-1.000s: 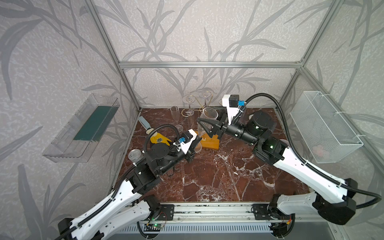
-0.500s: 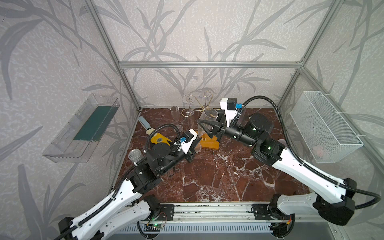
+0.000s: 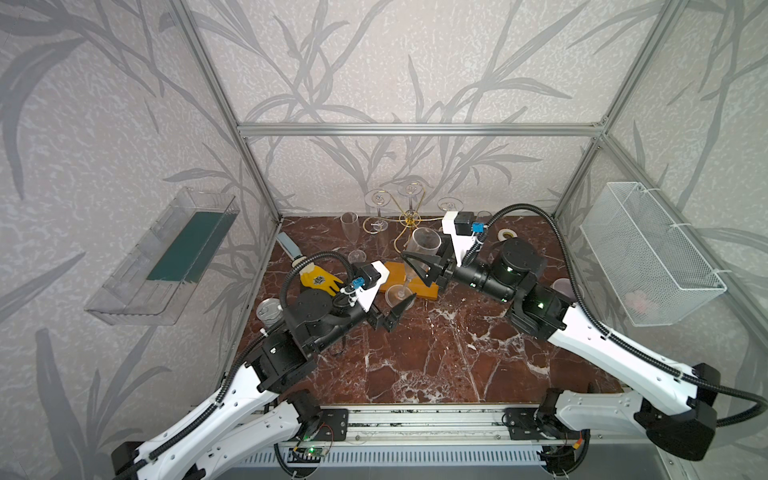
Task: Take the wine glass off the wine glass rack
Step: Pick up the wine glass from the wine glass rack, then place the wine glass at the middle-right of the table.
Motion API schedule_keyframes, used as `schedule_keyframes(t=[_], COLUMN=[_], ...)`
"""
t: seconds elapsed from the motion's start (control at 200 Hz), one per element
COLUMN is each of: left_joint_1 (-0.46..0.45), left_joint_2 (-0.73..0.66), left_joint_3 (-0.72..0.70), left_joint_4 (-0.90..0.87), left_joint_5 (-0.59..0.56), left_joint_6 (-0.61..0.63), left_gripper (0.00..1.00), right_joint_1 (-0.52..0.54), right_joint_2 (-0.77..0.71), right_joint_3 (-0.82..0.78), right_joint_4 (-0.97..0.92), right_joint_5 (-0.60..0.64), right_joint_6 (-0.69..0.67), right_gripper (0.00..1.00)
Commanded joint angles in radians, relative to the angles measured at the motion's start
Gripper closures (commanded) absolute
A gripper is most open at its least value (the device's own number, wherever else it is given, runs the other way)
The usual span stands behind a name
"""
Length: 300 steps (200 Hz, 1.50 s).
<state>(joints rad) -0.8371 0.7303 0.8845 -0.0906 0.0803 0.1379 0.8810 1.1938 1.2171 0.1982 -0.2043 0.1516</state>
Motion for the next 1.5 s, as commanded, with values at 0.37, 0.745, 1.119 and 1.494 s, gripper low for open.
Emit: schedule_keyframes(t=[0.37, 0.745, 1.119, 1.494], left_joint_1=[-0.003, -0.003, -0.002, 0.000], left_joint_2=[-0.133, -0.116, -0.094, -0.079], left_joint_3=[-0.081, -0.110, -0.125, -0.141], left_joint_4=[0.098, 0.157, 0.187, 0.235], left_joint_5=[-0.104, -0.189, -0.320, -0.444], left_joint_6=[-0.062, -0.071, -0.058, 0.008], left_gripper=[0.01, 0.01, 0.01, 0.01], right_joint_1=[-0.140, -0.393, -0.517, -0.553], right_joint_2=[-0.332, -0.429, -0.102, 0.221], right_joint_3=[-0.308, -0.691, -0.669, -0.566], right_joint_4=[-0.100, 0.168, 0.453, 0.715], right_joint_5=[0.190, 0.246, 0.203, 0.175], right_joint_6=[-0.208, -0.240, -0.229, -0.211], right_gripper=[0.50, 0.50, 0.50, 0.50])
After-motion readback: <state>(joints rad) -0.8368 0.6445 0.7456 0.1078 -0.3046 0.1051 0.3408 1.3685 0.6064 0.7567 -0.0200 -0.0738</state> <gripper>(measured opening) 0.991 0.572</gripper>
